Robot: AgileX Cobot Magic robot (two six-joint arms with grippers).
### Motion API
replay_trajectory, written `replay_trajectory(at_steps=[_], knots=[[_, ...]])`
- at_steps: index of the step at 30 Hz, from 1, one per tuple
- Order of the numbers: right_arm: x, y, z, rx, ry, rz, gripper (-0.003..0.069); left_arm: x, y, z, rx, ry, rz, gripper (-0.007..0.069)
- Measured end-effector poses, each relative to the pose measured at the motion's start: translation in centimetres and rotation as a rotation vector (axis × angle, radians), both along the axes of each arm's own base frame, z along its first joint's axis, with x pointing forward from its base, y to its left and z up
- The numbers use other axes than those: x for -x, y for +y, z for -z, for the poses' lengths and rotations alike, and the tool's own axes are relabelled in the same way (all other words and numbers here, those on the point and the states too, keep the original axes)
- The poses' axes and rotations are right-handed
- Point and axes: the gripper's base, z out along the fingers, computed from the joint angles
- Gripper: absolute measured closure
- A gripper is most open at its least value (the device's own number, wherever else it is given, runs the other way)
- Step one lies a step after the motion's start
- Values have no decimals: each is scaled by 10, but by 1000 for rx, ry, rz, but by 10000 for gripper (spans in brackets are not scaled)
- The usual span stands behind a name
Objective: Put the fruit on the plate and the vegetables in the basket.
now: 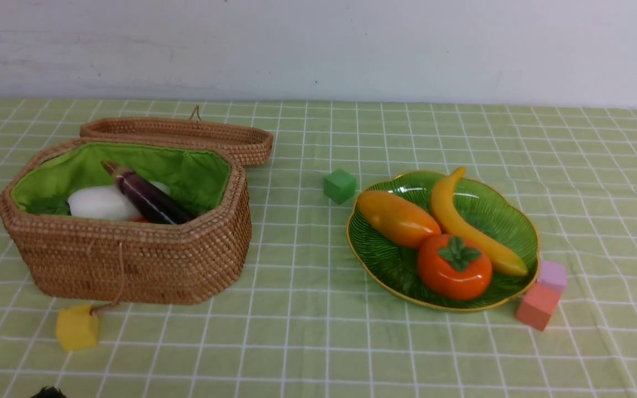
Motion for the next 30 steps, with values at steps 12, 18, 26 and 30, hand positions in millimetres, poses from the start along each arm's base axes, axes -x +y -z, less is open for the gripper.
replay_trajectory(at_steps=[12, 18, 26, 30], knots=[[4, 0, 24, 8, -43, 3, 679, 0, 0, 0, 0, 0, -1, 556], [4, 0, 24, 8, -43, 3, 676, 0, 0, 0, 0, 0, -1, 550], [4, 0, 25, 8, -42, 3, 669, 0, 0, 0, 0, 0, 0, 542], [4, 0, 25, 8, -42, 3, 666, 0, 0, 0, 0, 0, -1, 537]])
